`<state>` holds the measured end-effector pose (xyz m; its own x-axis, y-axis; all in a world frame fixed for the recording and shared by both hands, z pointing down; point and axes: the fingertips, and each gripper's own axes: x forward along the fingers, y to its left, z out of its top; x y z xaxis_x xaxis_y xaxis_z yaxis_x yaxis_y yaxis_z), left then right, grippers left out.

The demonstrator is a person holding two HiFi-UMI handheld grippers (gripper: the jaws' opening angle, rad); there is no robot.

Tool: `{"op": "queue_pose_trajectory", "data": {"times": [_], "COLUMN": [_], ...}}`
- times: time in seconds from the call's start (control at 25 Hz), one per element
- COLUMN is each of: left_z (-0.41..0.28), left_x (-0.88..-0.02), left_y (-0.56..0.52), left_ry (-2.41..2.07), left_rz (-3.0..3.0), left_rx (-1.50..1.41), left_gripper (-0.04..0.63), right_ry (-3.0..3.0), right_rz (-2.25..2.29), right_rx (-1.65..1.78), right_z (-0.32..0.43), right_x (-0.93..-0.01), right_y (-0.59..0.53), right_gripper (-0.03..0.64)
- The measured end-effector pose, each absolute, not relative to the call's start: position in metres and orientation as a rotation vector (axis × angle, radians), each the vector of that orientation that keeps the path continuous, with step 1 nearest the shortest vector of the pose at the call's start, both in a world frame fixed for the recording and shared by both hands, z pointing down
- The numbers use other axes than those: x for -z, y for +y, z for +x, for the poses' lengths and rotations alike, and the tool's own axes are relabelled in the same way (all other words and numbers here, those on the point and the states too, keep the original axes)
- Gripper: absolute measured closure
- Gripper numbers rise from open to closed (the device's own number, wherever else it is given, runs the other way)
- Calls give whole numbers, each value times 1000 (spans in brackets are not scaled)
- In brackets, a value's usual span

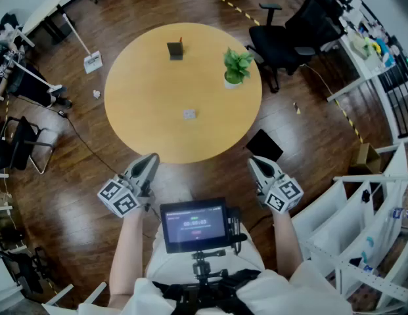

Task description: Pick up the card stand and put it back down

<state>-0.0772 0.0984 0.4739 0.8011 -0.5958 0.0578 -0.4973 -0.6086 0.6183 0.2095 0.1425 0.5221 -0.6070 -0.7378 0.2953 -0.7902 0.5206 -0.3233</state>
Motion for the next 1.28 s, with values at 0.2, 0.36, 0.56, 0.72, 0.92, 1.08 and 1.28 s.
{"op": "queue_pose_trajectory", "data": {"times": [0.2,0.36,0.56,0.72,0.92,1.08,1.28], "left_z": [-108,-128,-143,-151,-169,-179,-194], "left_x": [-484,-483,-501,-504,-517,-512,-527], "left_y": [81,68,59,63,60,46,46], "left_ry": [-768,-741,-729,-727,-756,-790,-850], "left_rz": [2308,2326,2336,2334,2342,2371,2314], "left_rx": [100,82,43,40,17,10,29], "left_gripper": [601,601,601,601,601,601,601], "right_ry": [-2600,-2574,-2540,-2549,-2547,-2546,-2505], "right_rz": [1335,1352,1373,1342,1326,1316,1279], "right_rx": [-644,-639,-656,-650,-682,-686,-678], "right_z": [183,174,161,144,130,124,118], "right_x": [-522,-527,-541,-541,-542,-532,-535], "right_y": [132,128,120,111,102,83,78], "right_gripper": [611,610,609,609,606,597,597]}}
